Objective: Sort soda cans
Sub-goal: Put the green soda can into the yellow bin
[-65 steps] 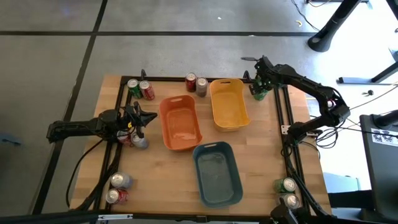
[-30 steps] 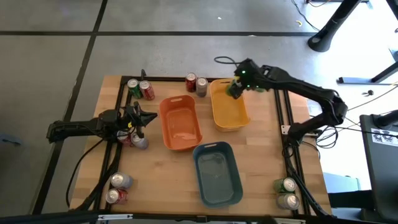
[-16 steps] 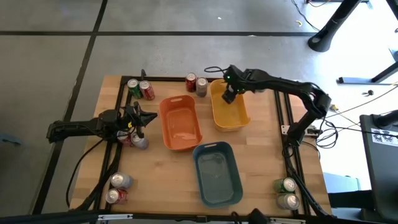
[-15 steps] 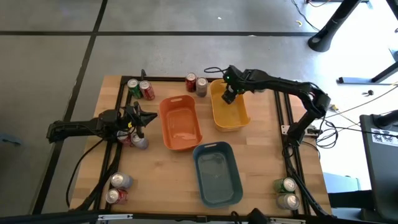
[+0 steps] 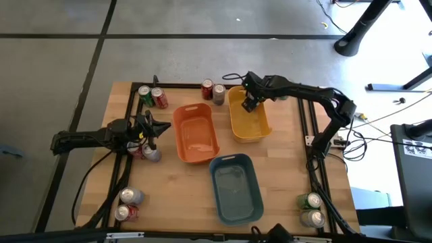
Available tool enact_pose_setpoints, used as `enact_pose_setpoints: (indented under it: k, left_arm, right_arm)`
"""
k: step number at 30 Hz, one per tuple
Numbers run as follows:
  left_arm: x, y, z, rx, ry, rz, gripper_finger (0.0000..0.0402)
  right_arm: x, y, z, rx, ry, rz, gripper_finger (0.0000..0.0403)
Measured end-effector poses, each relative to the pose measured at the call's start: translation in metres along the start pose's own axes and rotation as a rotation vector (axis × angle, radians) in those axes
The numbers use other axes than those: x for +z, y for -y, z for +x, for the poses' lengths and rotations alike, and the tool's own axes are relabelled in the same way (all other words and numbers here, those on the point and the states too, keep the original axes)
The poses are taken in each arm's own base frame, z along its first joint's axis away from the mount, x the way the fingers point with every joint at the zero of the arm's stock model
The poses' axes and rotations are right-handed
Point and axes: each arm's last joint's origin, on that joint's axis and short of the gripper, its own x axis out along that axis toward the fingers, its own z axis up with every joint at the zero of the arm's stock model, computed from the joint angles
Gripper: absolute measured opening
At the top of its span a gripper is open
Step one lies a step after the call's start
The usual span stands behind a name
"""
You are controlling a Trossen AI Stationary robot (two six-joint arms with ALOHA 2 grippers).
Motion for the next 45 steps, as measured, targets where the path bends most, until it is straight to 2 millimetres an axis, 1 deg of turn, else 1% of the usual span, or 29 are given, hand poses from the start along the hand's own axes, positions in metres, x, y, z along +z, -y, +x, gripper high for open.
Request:
enact_pose_setpoints:
  k: [2, 32, 39, 45]
  left_arm:
    - [0.000, 0.000, 0.000, 0.000, 0.000, 0.000, 0.0015]
    - [-0.001, 0.000, 0.000, 0.001, -0.006, -0.021, 0.0015]
    - [-0.001, 0.000, 0.000, 0.001, -0.006, -0.021, 0.0015]
    - [-0.001, 0.000, 0.000, 0.001, -0.006, -0.021, 0.0015]
  right_arm:
    - [0.001, 0.001, 0.000, 0.019, 0.003, 0.007, 0.0301]
    - [0.002, 0.001, 0.000, 0.018, 0.014, 0.007, 0.0301]
    - [0.003, -0.003, 0.013, 0.032, -0.012, -0.024, 0.0301]
    - [0.003, -0.004, 0.015, 0.036, -0.015, -0.030, 0.0305]
